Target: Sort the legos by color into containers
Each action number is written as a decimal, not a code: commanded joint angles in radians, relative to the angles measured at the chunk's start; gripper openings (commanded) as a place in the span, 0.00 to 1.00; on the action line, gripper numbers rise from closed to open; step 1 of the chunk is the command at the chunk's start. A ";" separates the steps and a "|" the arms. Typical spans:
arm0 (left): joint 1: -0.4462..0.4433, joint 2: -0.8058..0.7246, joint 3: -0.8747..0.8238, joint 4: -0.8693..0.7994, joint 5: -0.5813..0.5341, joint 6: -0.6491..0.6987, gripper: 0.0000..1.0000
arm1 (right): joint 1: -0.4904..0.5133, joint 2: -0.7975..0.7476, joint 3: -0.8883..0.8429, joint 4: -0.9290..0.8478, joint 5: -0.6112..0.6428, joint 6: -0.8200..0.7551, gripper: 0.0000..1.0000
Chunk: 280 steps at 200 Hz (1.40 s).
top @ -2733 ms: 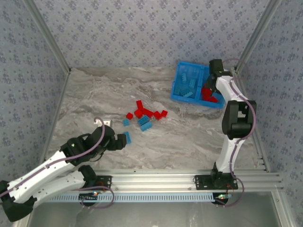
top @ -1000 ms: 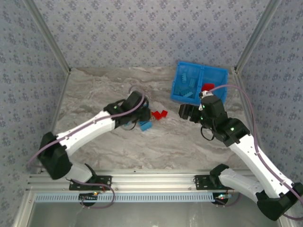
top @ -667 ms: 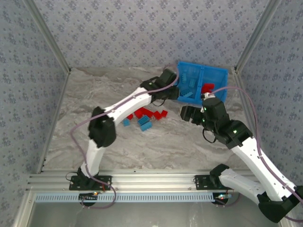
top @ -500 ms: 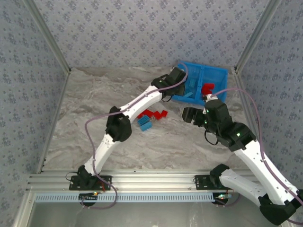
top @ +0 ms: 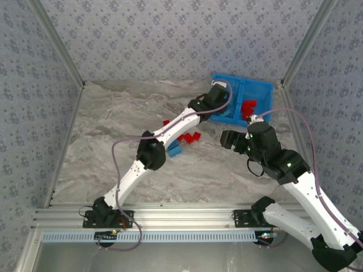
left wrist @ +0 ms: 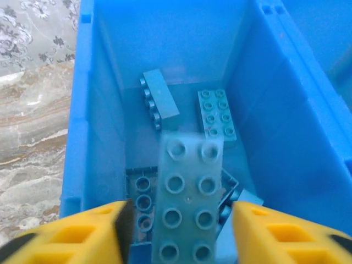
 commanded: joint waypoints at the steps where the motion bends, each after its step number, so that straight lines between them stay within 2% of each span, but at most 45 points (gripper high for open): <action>1: -0.015 -0.018 0.063 0.055 -0.043 0.018 0.61 | 0.008 -0.008 0.007 -0.034 0.011 0.014 0.91; 15: -0.015 -0.058 0.062 0.044 -0.032 0.003 0.65 | 0.009 -0.012 0.004 -0.044 0.016 0.014 0.91; 48: -0.017 -0.212 0.045 -0.054 0.040 -0.077 0.67 | 0.022 -0.023 -0.002 -0.071 0.046 0.007 0.91; 71: -0.016 -0.383 -0.071 -0.110 0.080 -0.090 0.70 | 0.040 -0.014 -0.014 -0.076 0.031 -0.031 0.91; 87: -0.015 -0.535 -0.251 -0.125 0.081 -0.068 0.71 | 0.068 0.016 -0.014 -0.067 0.002 -0.058 0.91; 114: -0.005 -0.838 -0.665 -0.070 0.042 -0.030 0.71 | 0.150 0.116 -0.026 -0.004 -0.016 -0.093 0.92; 153: 0.006 -1.238 -1.155 -0.047 -0.056 0.003 0.76 | 0.242 0.355 -0.021 0.141 0.001 -0.078 0.94; 178: 0.006 -1.439 -1.388 -0.086 -0.086 -0.027 0.79 | 0.232 0.512 -0.003 0.247 0.004 -0.081 0.95; 206: 0.007 -1.625 -1.599 -0.107 -0.066 -0.116 0.83 | 0.210 0.715 0.083 0.306 0.003 -0.239 0.94; 224: 0.007 -1.723 -1.705 -0.119 -0.044 -0.170 0.84 | 0.195 0.856 0.196 0.270 0.028 -0.307 0.88; 246: 0.006 -1.826 -1.809 -0.144 -0.040 -0.215 0.86 | 0.174 0.986 0.280 0.259 0.039 -0.319 0.69; 262: 0.008 -1.885 -1.853 -0.182 -0.060 -0.240 0.86 | 0.156 1.046 0.324 0.245 0.081 -0.305 0.67; 280: 0.008 -1.937 -1.884 -0.204 -0.078 -0.261 0.87 | 0.143 1.091 0.357 0.253 0.063 -0.305 0.62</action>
